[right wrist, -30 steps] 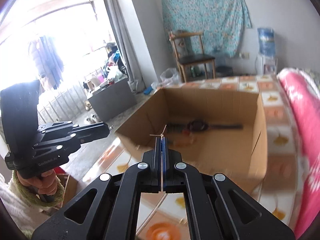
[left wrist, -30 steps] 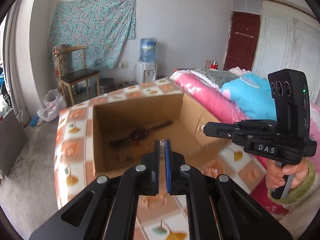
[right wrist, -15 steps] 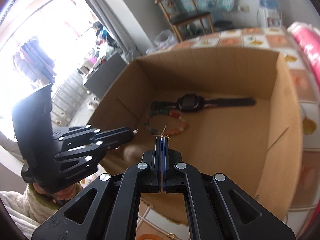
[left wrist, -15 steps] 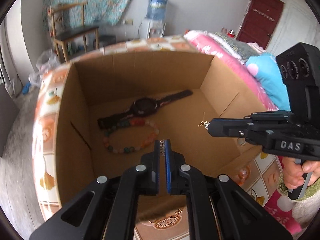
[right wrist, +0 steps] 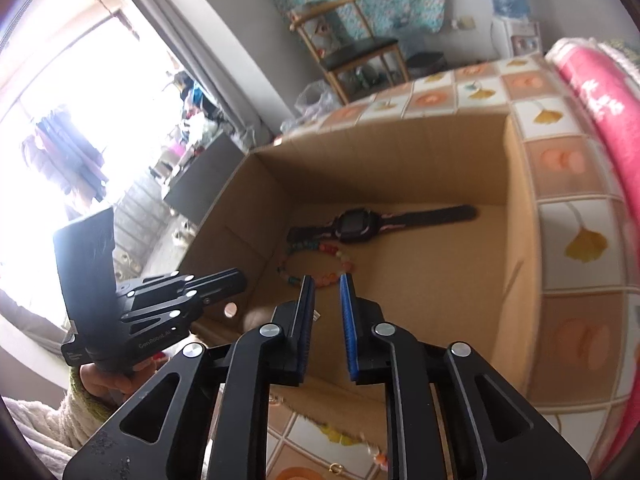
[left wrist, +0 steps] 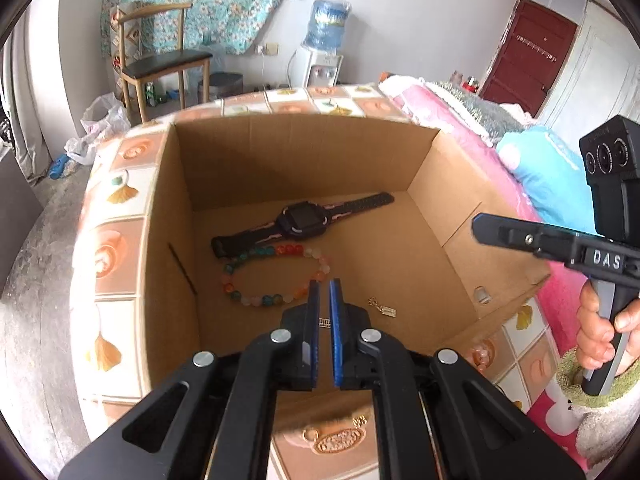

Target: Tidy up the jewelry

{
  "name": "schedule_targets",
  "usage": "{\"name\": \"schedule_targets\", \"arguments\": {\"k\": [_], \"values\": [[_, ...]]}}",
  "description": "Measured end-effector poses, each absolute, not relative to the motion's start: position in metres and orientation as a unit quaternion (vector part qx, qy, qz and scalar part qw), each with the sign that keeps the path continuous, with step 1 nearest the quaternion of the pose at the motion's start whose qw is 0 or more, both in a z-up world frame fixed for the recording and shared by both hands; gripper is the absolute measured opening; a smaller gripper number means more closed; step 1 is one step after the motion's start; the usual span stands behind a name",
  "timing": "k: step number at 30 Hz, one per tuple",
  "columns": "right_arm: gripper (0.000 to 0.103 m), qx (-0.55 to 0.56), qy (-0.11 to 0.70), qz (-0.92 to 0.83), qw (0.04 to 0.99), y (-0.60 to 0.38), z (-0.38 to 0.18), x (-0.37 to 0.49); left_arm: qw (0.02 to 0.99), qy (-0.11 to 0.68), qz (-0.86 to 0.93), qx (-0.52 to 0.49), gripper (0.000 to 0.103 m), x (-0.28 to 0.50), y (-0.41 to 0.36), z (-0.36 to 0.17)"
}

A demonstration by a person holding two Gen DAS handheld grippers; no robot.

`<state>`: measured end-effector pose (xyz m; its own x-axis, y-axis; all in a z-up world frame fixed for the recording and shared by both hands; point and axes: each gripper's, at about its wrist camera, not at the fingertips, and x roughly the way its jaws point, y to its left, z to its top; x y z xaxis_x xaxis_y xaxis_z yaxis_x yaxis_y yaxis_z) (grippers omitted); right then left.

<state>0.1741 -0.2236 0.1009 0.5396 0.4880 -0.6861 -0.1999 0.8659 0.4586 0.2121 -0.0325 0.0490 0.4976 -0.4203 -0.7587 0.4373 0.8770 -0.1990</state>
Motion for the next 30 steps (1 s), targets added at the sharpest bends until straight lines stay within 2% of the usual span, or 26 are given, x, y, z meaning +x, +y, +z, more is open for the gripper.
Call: {"name": "schedule_targets", "arguments": {"k": [6, 8, 10, 12, 14, 16, 22, 27, 30], "values": [[0.022, 0.180, 0.396, 0.211, 0.876, -0.239, 0.120, 0.139, 0.881, 0.393, -0.262, 0.002, 0.025, 0.167, -0.010, 0.076], [0.025, 0.175, 0.386, 0.228, 0.877, -0.237, 0.125, 0.122, 0.888, 0.378, -0.262, 0.004, 0.039, 0.148, -0.001, 0.082], [0.026, 0.173, 0.386, 0.238, 0.874, -0.235, 0.123, 0.109, 0.894, 0.366, -0.258, 0.007, 0.047, 0.133, 0.005, 0.085], [0.027, 0.171, 0.393, 0.243, 0.870, -0.229, 0.118, 0.101, 0.892, 0.367, -0.263, 0.009, 0.055, 0.117, 0.009, 0.082], [0.031, 0.169, 0.405, 0.239, 0.866, -0.225, 0.110, 0.090, 0.885, 0.380, -0.269, 0.010, 0.065, 0.107, 0.010, 0.073], [0.035, 0.172, 0.423, 0.229, 0.859, -0.222, 0.097, 0.081, 0.876, 0.399, -0.269, 0.009, 0.070, 0.100, 0.011, 0.063], [0.035, 0.152, 0.501, 0.188, 0.831, -0.207, 0.049, 0.061, 0.841, 0.491, -0.222, 0.049, 0.071, 0.100, -0.005, -0.008], [0.035, 0.096, 0.542, 0.151, 0.821, -0.190, 0.026, 0.053, 0.837, 0.506, -0.197, 0.073, 0.071, 0.104, -0.009, -0.034], [0.035, 0.083, 0.555, 0.133, 0.817, -0.185, 0.015, 0.056, 0.842, 0.500, -0.192, 0.071, 0.075, 0.105, -0.009, -0.037]]}}
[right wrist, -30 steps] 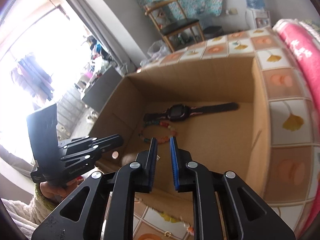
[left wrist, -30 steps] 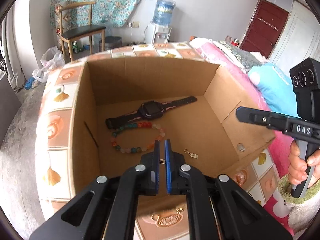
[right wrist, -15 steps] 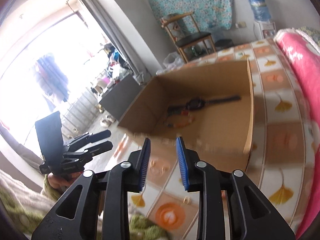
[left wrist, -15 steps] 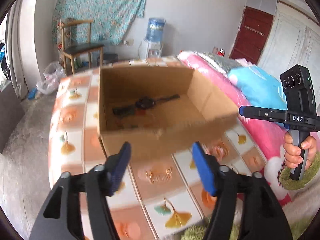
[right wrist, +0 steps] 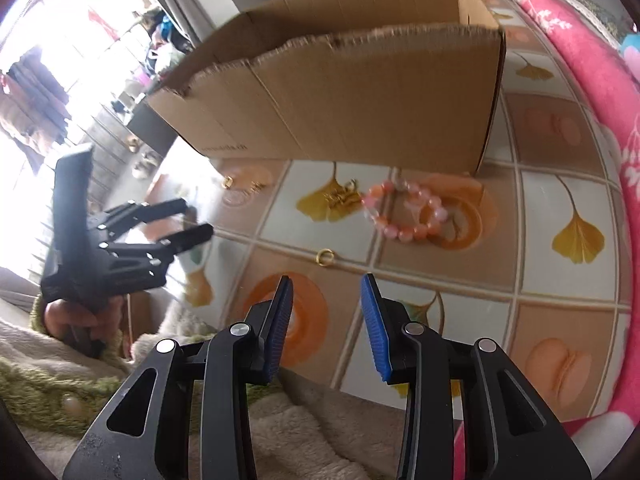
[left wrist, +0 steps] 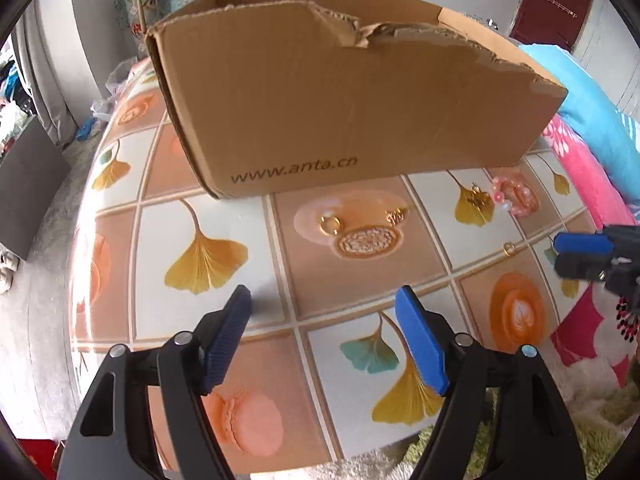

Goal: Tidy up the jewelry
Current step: 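Withdraw both tools from the box back to the gold ring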

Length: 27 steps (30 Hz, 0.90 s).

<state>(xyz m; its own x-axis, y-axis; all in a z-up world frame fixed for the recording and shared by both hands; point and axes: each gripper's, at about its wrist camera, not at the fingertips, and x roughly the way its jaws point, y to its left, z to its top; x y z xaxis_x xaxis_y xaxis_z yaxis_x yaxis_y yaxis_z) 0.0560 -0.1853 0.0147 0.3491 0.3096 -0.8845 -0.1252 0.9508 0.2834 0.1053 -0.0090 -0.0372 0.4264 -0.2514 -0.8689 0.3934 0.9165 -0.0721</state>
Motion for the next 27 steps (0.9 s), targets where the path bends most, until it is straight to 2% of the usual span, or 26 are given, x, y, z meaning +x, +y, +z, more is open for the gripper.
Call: {"name": "schedule_targets", "arguments": {"k": [5, 14, 27], "values": [[0.029, 0.056, 0.553, 0.121, 0.823, -0.171, 0.005, 0.063, 0.848, 0.488, -0.184, 0.096, 0.082, 0.101, -0.016, -0.040], [0.015, 0.000, 0.546, 0.107, 0.831, -0.143, -0.013, 0.075, 0.852, 0.478, -0.186, 0.103, 0.089, 0.098, -0.019, -0.043], [0.009, -0.040, 0.528, 0.101, 0.842, -0.121, -0.024, 0.081, 0.859, 0.466, -0.189, 0.091, 0.090, 0.104, -0.007, -0.044]]}}
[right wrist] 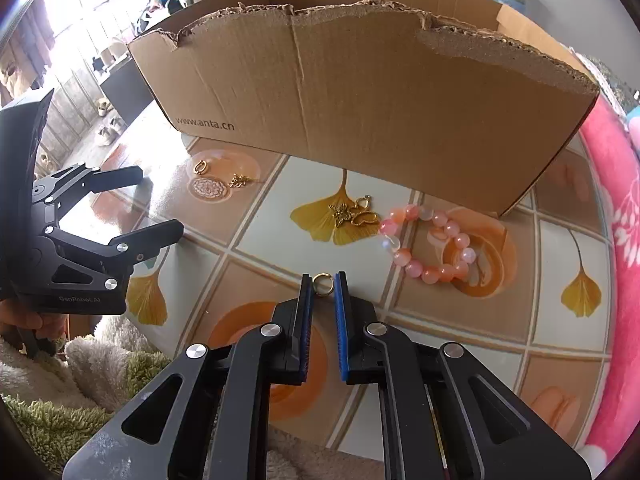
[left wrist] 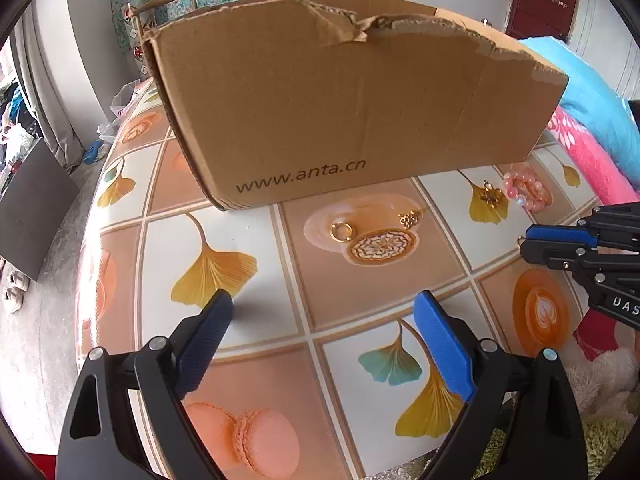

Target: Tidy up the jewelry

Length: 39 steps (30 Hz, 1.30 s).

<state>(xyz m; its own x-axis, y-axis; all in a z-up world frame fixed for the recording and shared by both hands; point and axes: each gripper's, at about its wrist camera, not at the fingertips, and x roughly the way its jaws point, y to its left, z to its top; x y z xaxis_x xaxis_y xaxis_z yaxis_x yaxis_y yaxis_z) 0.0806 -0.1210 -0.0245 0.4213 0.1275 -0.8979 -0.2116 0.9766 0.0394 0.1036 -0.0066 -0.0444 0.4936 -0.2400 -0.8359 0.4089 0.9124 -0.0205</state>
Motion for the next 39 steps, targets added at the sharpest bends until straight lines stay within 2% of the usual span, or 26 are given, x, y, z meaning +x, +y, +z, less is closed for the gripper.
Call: {"name": "schedule_targets", "arguments": {"k": [3, 7, 17, 33, 39], "values": [[0.009, -0.038, 0.527, 0.103, 0.843, -0.116, -0.029, 0.083, 0.861, 0.461, -0.206, 0.060, 0.083, 0.105, 0.000, -0.040], [0.009, -0.035, 0.524, 0.112, 0.843, -0.111, -0.033, 0.088, 0.863, 0.450, -0.224, 0.037, 0.067, 0.108, 0.005, -0.033], [0.009, -0.028, 0.515, 0.126, 0.847, -0.095, -0.044, 0.099, 0.868, 0.438, -0.220, 0.084, 0.039, 0.126, -0.012, -0.035], [0.008, -0.002, 0.510, 0.137, 0.849, -0.115, -0.041, 0.096, 0.866, 0.436, -0.216, 0.116, 0.023, 0.137, -0.032, -0.042], [0.008, 0.000, 0.510, 0.136, 0.850, -0.119, -0.033, 0.093, 0.867, 0.433, -0.216, 0.122, 0.013, 0.133, -0.035, -0.042]]}}
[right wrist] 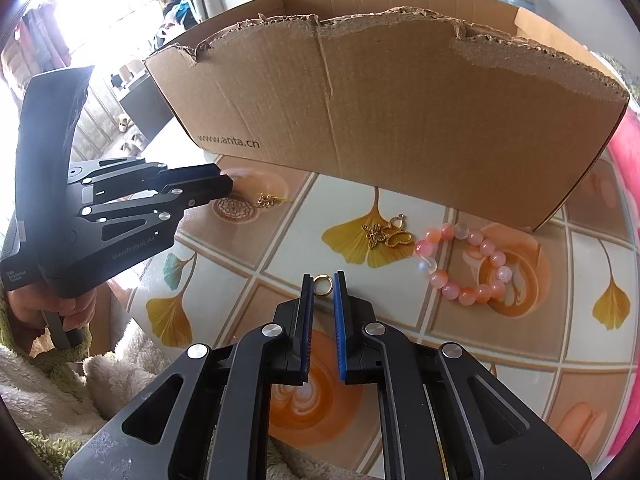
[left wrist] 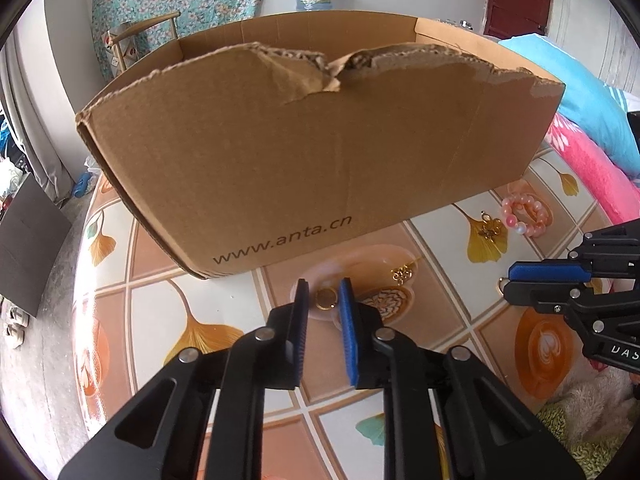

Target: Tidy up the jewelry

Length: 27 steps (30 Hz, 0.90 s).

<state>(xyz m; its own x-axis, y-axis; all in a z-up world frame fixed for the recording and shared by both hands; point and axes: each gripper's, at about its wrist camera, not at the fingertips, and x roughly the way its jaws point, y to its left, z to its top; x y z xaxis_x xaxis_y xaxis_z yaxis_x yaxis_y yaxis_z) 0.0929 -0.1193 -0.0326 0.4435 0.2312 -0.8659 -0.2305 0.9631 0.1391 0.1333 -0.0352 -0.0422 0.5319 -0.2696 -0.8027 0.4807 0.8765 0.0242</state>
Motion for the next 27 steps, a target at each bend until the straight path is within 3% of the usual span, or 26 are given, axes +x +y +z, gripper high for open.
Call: {"name": "schedule_targets", "arguments": {"k": [19, 22, 26, 27], "values": [[0.002, 0.016, 0.509, 0.137, 0.849, -0.128, -0.025, 0.093, 0.870, 0.425, -0.220, 0.117, 0.010, 0.130, -0.030, -0.043], [0.007, 0.029, 0.507, 0.138, 0.851, -0.133, -0.021, 0.093, 0.871, 0.424, -0.220, 0.116, 0.010, 0.129, -0.029, -0.043], [0.023, 0.033, 0.507, 0.146, 0.849, -0.136, -0.020, 0.097, 0.871, 0.424, -0.221, 0.113, 0.010, 0.129, -0.028, -0.043], [0.023, 0.028, 0.508, 0.147, 0.848, -0.134, -0.020, 0.098, 0.871, 0.423, -0.221, 0.114, 0.010, 0.129, -0.028, -0.043]]}}
